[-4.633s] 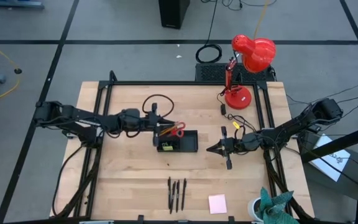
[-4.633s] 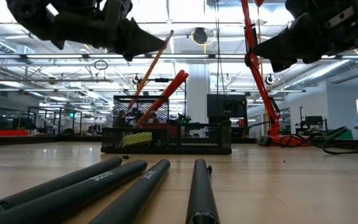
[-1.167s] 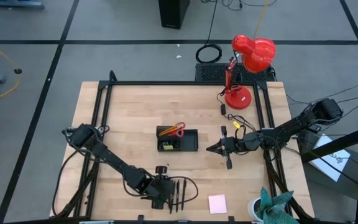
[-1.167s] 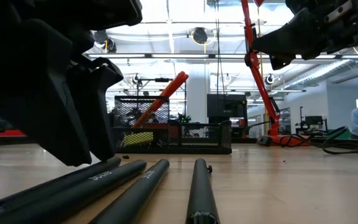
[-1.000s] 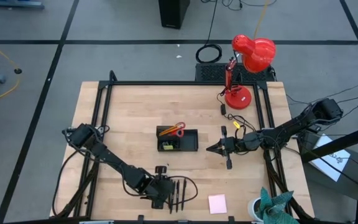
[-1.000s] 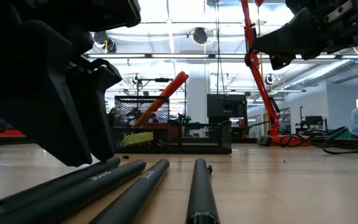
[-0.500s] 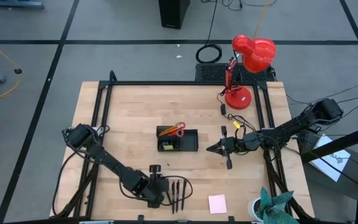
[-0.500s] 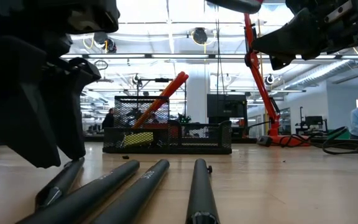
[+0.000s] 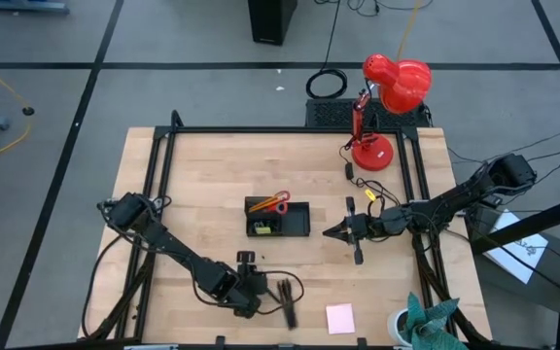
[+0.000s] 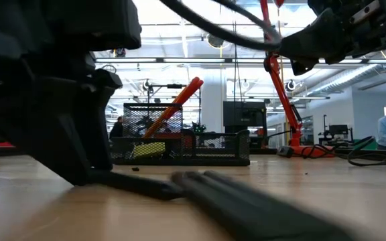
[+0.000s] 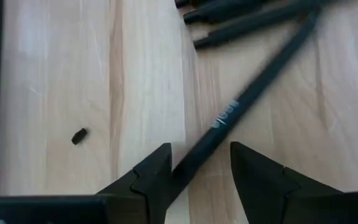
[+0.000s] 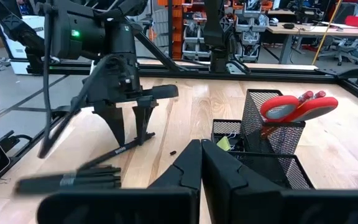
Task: Pick and place office supplies into organizer
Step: Put the black pen into the black desk organizer
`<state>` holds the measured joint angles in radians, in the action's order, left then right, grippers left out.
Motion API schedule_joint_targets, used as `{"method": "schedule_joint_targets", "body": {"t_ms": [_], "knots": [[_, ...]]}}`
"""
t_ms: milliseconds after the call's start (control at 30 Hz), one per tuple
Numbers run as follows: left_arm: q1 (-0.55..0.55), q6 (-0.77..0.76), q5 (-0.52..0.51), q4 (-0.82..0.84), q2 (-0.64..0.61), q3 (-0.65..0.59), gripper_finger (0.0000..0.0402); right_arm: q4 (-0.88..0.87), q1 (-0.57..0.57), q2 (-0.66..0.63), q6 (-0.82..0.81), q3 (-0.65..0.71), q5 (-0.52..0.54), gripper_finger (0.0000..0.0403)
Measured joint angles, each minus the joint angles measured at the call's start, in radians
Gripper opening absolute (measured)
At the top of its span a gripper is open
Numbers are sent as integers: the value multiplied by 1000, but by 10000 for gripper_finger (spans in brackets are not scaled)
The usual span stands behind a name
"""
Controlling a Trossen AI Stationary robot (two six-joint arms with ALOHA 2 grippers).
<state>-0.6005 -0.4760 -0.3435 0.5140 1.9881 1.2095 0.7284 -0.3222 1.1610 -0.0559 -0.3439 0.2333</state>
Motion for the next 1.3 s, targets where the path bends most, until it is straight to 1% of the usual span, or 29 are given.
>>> {"method": "schedule_joint_targets", "body": {"t_ms": [67,167,433,567,700,767,833,1000,1100,1300], "knots": [[3,4,-14,0,0,2,168,-1,0,0,0,0,0,4],[9,31,7,-3,0,3,168,-3,0,0,0,0,0,4],[5,111,-2,-22,-28,-1,168,-4,0,0,0,0,0,4],[16,99,-2,-58,-56,1,168,0,0,0,0,0,0,4],[27,94,36,-164,-84,2,168,0,0,0,0,0,0,4],[29,100,29,-219,-97,2,168,1,0,0,0,0,0,4],[36,92,-4,-252,-99,5,168,2,0,0,0,0,0,4],[66,89,-25,-217,-34,3,168,2,0,0,0,0,0,4],[77,80,-27,-229,13,3,168,1,0,0,-7,0,0,4],[62,55,-33,-226,49,8,168,0,0,0,-7,0,0,4]]}}
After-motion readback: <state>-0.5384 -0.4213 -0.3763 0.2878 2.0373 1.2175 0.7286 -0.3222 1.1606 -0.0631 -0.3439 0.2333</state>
